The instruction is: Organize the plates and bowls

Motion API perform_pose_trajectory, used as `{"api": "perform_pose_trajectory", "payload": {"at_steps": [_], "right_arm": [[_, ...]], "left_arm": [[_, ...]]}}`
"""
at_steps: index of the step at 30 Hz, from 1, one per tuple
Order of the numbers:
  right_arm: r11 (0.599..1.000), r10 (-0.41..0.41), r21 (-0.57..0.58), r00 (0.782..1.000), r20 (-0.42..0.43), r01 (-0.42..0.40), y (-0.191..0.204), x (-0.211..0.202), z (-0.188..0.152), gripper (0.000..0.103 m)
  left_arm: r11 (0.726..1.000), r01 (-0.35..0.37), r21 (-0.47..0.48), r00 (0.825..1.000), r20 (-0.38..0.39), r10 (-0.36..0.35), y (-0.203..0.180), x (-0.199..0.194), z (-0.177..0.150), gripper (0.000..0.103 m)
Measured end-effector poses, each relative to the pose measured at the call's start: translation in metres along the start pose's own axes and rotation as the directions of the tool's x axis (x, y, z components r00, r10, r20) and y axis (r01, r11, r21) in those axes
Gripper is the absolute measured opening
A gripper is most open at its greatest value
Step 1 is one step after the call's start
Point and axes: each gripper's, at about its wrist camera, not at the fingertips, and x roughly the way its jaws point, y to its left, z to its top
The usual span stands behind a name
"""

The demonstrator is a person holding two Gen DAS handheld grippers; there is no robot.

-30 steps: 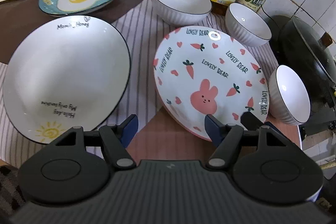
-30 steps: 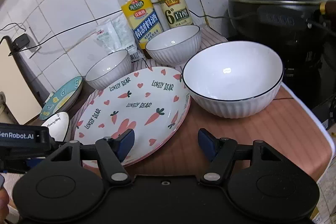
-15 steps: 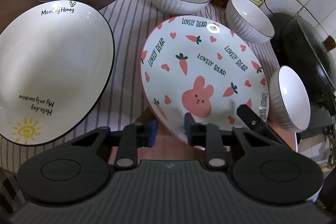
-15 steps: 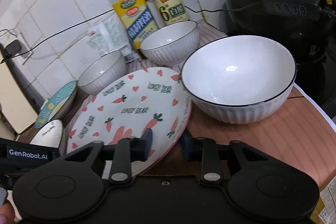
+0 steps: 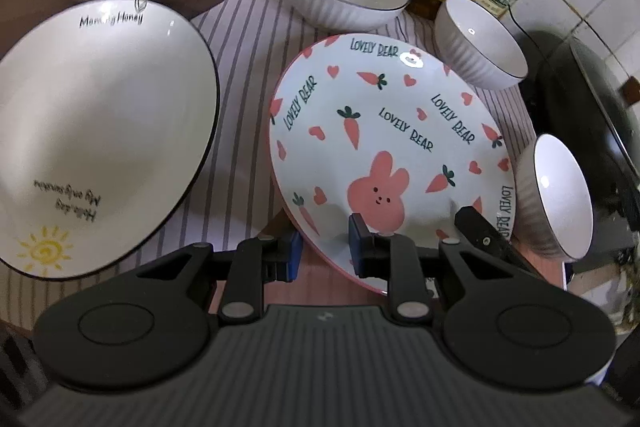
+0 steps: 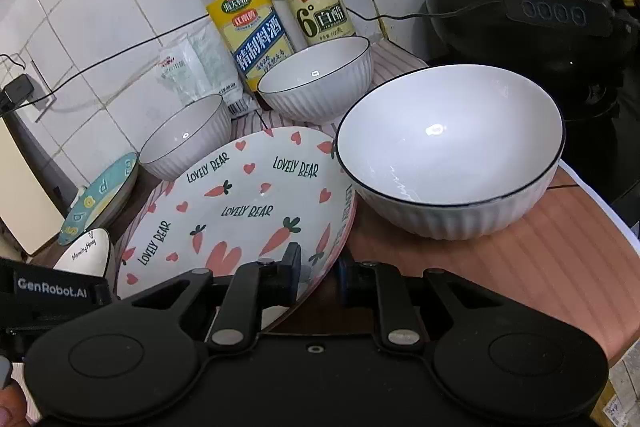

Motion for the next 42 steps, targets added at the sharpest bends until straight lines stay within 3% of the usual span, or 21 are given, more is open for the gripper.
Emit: {"api": "perform_pose_trajectory", "payload": {"at_steps": [13,21,31,35,42], "right_arm": [[0.998,0.040,0.043,0.999,-0.034,-0.038,0.009,-0.023,-0.002,0.023],[0.996,0.073,0.056,0.997,-0.016,-0.072,0.028,-0.045,-0.005,0.024],[0.990,0.139,0.008,0.990,-0.023,-0.139,0.070,-0.065,-0.005,0.024],[0.984,0.160,0.091,0.986,-0.045,-0.155,0.086,-0.068,-0.001,0.024],[0.985,0.174,0.019,0.982,-0.072,-0.173,0.118,-0.069,-0.001,0.025]], "left_arm": [[0.999,-0.007,0.048,1.000,-0.009,0.008,0.003,-0.031,-0.009,0.023],[0.997,-0.009,0.073,1.000,0.029,0.007,0.016,-0.061,-0.013,0.023],[0.999,-0.026,0.048,0.996,0.085,0.022,0.048,-0.105,-0.014,0.023],[0.998,-0.049,0.039,0.993,0.110,0.045,0.062,-0.121,-0.014,0.023],[0.998,-0.059,0.003,0.989,0.137,0.059,0.087,-0.140,-0.013,0.023]]}}
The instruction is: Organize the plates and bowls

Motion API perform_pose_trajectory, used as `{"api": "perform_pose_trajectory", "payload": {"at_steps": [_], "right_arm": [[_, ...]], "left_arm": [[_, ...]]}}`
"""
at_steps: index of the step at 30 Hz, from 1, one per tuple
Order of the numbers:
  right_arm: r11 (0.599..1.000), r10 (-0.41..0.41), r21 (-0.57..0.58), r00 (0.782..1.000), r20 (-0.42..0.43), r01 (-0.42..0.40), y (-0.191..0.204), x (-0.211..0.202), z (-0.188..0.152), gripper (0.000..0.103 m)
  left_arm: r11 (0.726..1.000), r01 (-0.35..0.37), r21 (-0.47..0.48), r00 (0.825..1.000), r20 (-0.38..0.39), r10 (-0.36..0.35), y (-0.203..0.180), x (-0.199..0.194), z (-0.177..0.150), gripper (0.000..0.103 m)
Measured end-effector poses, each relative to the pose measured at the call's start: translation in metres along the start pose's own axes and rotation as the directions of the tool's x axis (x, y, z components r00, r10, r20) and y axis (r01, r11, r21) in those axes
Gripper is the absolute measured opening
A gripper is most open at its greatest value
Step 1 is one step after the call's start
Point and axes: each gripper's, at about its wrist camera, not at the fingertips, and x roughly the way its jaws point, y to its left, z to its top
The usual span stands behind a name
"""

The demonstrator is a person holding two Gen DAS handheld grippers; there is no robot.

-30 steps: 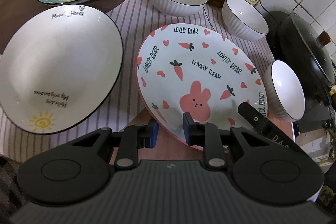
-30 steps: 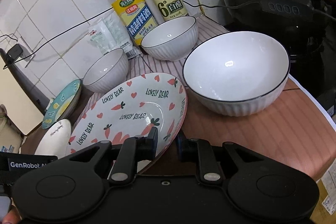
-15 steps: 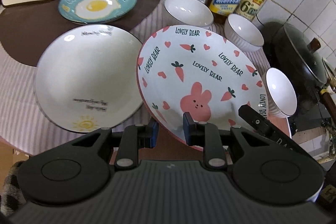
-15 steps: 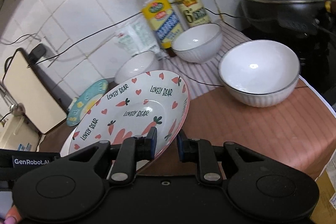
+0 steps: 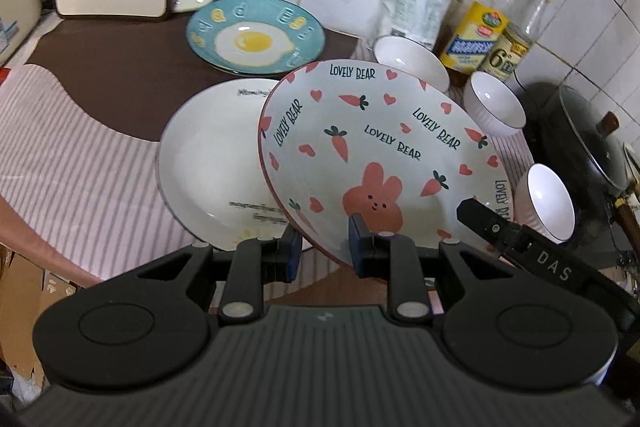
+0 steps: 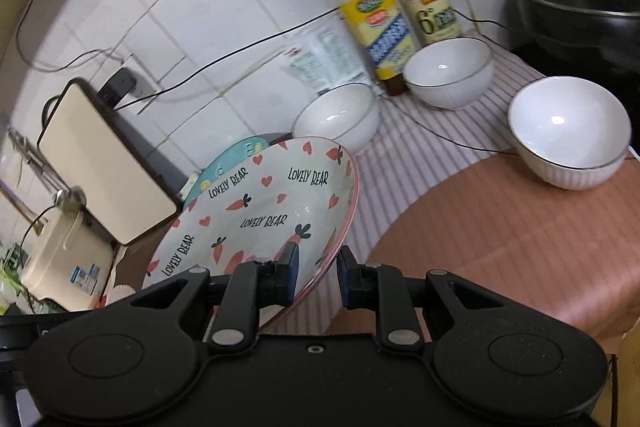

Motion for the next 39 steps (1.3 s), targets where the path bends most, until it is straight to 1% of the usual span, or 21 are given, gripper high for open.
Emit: {"api": "perform_pose_trajectory", "payload": {"at_steps": [4,6,9,12,15,19,24,29,33,36,39], "right_arm": [[1.000,0.010,-0.026,1.000,-0.016,-0.010,0.014,0.003,0.001,0.025],[0.999,0.016,-0.039,0.999,-0.040,-0.018,0.021,0.009,0.004,0.024],[0.998,0.027,-0.052,0.998,-0.060,-0.030,0.033,0.018,0.007,0.024],[0.996,0.026,-0.078,0.996,-0.082,-0.032,0.043,0.027,0.005,0.024],[0.995,0.023,-0.089,0.993,-0.114,-0.033,0.048,0.038,0.002,0.024],[0.994,0.023,-0.098,0.988,-0.153,-0.039,0.048,0.055,0.000,0.024],[0.993,-0.001,-0.118,0.981,-0.193,-0.022,0.050,0.071,-0.004,0.024],[0.992,-0.020,-0.127,0.974,-0.224,-0.009,0.051,0.082,-0.006,0.024],[0.989,-0.034,-0.145,0.972,-0.233,0.000,0.053,0.087,-0.008,0.025],[0.985,-0.052,-0.173,0.971,-0.233,0.011,0.057,0.089,-0.009,0.024],[0.967,-0.112,-0.249,0.964,-0.241,0.050,0.067,0.091,-0.010,0.024]], "left_arm": [[1.000,-0.006,-0.020,1.000,0.010,0.006,0.013,-0.006,0.002,0.023],[0.999,-0.016,-0.029,1.000,0.013,0.017,0.021,-0.008,0.003,0.023],[0.998,-0.015,-0.067,1.000,0.010,0.016,0.035,-0.007,0.005,0.023],[0.996,-0.028,-0.085,1.000,0.007,0.029,0.048,-0.005,0.007,0.023],[0.996,-0.037,-0.085,0.999,-0.014,0.036,0.058,0.001,0.007,0.023],[0.992,-0.018,-0.123,0.998,-0.054,0.012,0.073,0.013,0.007,0.023],[0.990,-0.040,-0.139,0.996,-0.086,0.028,0.080,0.029,0.006,0.023],[0.985,-0.038,-0.166,0.992,-0.123,0.018,0.088,0.041,0.004,0.023],[0.982,-0.033,-0.187,0.990,-0.138,0.007,0.092,0.046,0.005,0.023],[0.981,-0.029,-0.193,0.990,-0.141,0.002,0.093,0.048,0.007,0.023],[0.980,-0.025,-0.197,0.989,-0.151,-0.005,0.093,0.050,0.008,0.023]]}}
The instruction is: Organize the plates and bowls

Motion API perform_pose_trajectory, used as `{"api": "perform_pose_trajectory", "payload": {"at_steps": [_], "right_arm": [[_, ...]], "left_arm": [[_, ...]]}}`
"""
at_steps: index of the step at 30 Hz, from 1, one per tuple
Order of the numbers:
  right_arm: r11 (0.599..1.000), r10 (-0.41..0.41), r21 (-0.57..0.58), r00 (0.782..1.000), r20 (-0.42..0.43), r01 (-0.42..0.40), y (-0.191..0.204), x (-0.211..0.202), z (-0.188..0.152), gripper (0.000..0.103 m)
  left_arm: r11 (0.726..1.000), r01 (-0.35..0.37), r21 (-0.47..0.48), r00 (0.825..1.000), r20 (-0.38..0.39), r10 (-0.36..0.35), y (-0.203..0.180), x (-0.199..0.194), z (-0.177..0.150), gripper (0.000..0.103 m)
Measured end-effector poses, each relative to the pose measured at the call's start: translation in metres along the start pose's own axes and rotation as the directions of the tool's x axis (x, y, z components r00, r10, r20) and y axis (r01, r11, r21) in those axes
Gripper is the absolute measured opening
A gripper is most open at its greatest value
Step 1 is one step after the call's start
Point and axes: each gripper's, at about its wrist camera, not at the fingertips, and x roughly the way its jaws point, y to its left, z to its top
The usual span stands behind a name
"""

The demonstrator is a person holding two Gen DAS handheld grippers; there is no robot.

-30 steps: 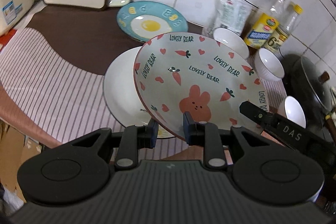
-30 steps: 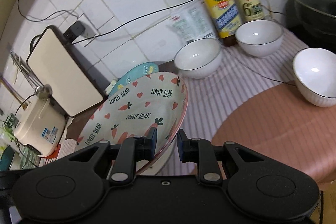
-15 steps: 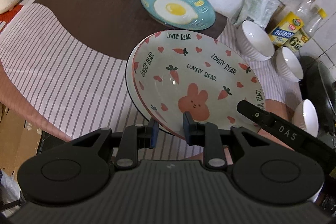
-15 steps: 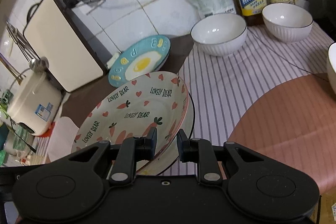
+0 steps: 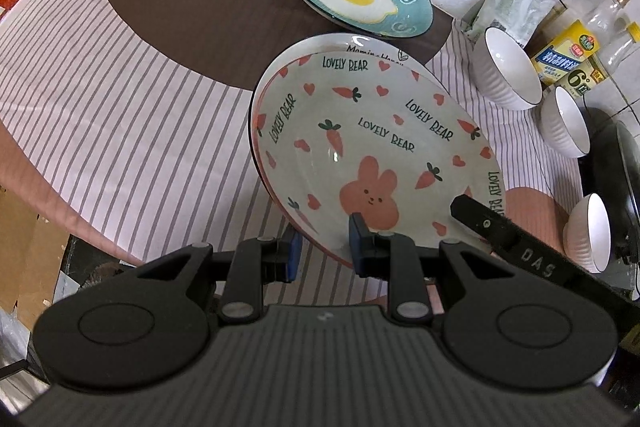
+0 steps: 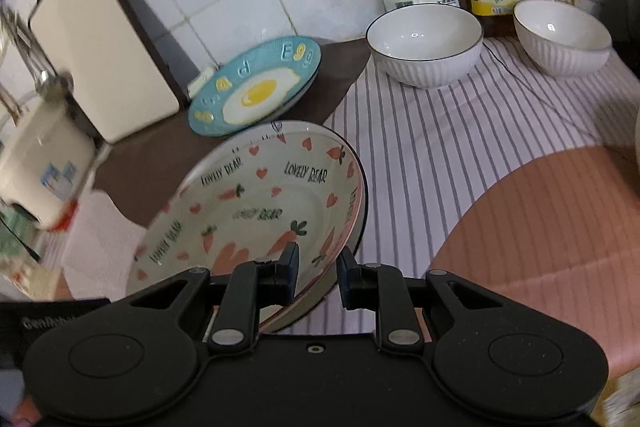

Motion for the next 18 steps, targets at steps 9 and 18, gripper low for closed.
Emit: {"api": "perform_pose_trajectory", "payload": {"at_steps": [9,18], "right_arm": [[0.989,-0.084,-0.119,0.996,0.005,0.084,0.014,0.003,-0.001,0.027],[0.965,-0.120,-0.231,0.992,0.043,0.127,0.023,0.010,-0.008,0.034]], "left_arm": [[1.000,0.010,-0.025,1.000,-0.019,-0.011,0.001,0.003,0.001,0.023],[0.996,0.000,-0.095,0.999,-0.043,-0.005,0.004,0.010,0.001,0.023]]}}
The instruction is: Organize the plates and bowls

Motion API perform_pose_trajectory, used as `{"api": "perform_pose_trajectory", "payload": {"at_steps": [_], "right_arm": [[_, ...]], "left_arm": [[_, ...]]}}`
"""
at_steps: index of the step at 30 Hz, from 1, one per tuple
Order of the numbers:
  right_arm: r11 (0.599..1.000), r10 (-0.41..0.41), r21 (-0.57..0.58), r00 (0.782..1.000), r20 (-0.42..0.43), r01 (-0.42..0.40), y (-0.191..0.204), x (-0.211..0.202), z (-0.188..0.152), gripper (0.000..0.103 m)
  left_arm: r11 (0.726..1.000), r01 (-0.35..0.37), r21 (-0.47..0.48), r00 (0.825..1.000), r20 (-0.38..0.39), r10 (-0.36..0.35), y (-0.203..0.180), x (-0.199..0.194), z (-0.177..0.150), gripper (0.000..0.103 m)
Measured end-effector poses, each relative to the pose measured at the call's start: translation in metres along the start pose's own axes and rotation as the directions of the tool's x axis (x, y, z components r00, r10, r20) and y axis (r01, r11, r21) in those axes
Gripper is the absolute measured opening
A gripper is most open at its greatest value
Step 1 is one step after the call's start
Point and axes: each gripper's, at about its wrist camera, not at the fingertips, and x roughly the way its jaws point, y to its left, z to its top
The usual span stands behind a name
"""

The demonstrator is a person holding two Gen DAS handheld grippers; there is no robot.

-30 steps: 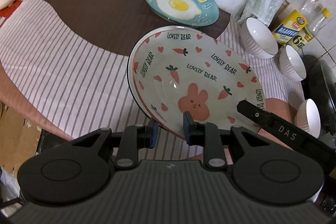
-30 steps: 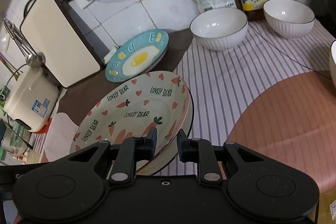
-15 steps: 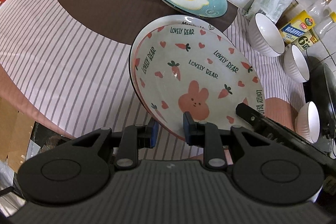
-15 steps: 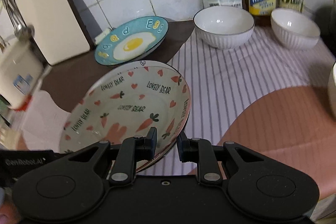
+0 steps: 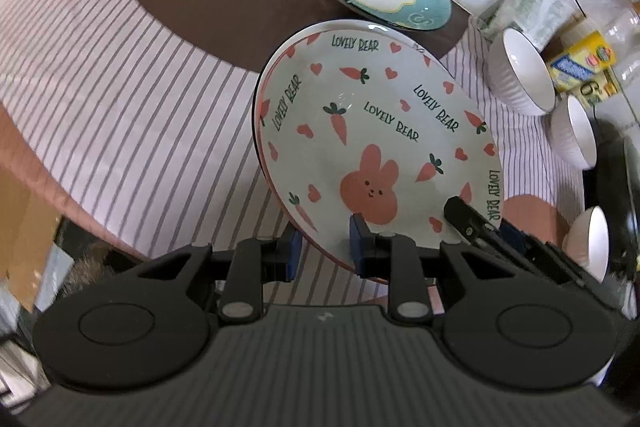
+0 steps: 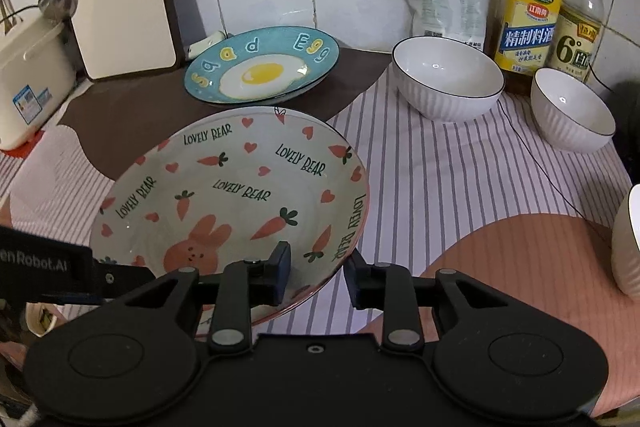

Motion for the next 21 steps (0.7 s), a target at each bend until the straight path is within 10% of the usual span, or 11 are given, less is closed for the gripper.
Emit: {"api": "perform_pose_trajectory", "payload": {"at_steps": [21], "right_arm": [[0.964,-0.100,-0.239,0.992,0.072,0.114,0.021,0.003,-0.009,0.039]], "left_arm": [[1.000,-0.013,0.005,1.000,0.028,0.013,0.005,-0.010,-0.001,0.022]]}}
